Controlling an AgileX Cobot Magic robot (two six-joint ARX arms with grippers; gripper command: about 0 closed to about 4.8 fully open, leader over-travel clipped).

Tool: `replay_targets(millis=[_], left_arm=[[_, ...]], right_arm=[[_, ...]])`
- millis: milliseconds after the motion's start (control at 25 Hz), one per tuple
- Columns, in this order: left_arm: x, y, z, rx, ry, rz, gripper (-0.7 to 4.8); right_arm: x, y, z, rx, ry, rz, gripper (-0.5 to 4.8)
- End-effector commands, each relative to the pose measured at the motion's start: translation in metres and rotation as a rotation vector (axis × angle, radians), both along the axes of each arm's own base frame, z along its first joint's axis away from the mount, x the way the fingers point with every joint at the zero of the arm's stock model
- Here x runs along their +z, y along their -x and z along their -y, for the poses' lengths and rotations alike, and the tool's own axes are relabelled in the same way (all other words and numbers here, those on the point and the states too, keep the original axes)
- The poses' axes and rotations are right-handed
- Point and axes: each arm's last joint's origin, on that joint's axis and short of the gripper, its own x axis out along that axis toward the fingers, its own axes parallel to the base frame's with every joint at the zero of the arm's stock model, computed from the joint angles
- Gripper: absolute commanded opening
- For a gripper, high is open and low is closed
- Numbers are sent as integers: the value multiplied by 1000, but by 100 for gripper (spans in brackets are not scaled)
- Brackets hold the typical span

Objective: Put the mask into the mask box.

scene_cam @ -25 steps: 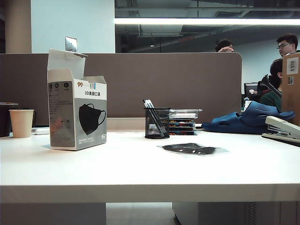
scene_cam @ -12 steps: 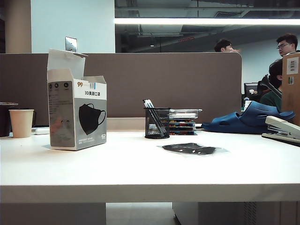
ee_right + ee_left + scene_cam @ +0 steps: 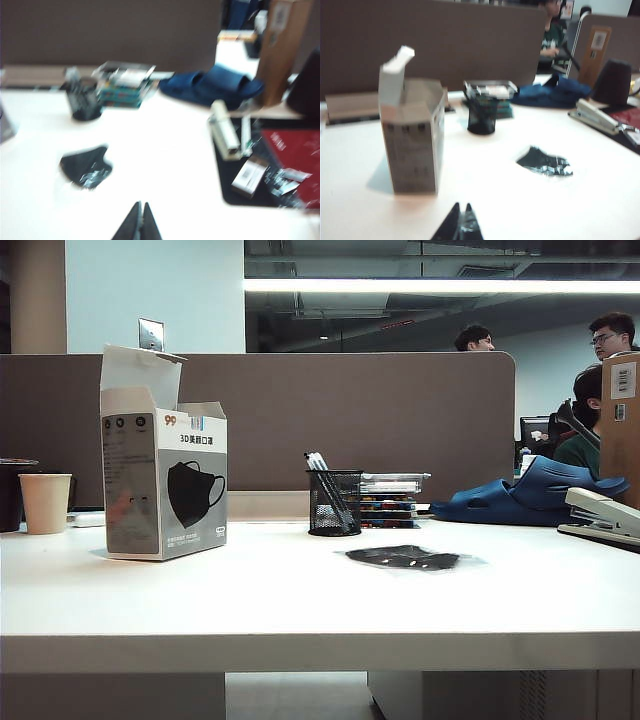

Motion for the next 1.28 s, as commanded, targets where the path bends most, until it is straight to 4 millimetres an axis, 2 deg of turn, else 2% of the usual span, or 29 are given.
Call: replay_targets(millis=[40, 160, 240, 320, 560, 600, 680, 800, 960, 1160, 1200, 1240, 1280], left_arm=[[1, 3, 0, -4, -4, -42, -6], [3, 5, 0, -5, -10, -39, -6], [7, 8, 0, -17, -31, -32, -6], [9, 8, 1, -32, -37, -39, -6], [19, -3, 1, -53, -126, -96, -6], [22, -6, 1, -55, -140, -102, -6], [29, -21, 1, -64, -176, -153, -6], [31, -32, 1, -71, -198, -189, -6], [32, -45, 0, -74, -203, -206, 3], [33, -56, 0, -73, -204, -195, 61], [33, -59, 0, -74, -203, -198, 61], [32, -61, 0, -75, -203, -204, 61], [32, -61, 0, -74, -203, -205, 61]], right_arm=[[10, -6, -2, 55, -5, -56, -5], [20, -17, -4, 97, -11, -117, -5], [32, -36, -8, 176, -27, -188, -5], [38, -47, -10, 216, -38, -217, -6], [56, -85, -14, 254, -57, -369, 11], [58, -91, -14, 253, -59, -401, 30], [63, -117, -17, 272, -72, -497, 115], [64, -137, -21, 333, -92, -538, 183], [61, -169, -34, 372, -77, -592, 299], [48, -207, -54, 404, -47, -622, 379], [40, -223, -64, 410, -29, -630, 442], [32, -236, -73, 421, -17, -642, 479], [26, -244, -79, 434, -13, -649, 479]])
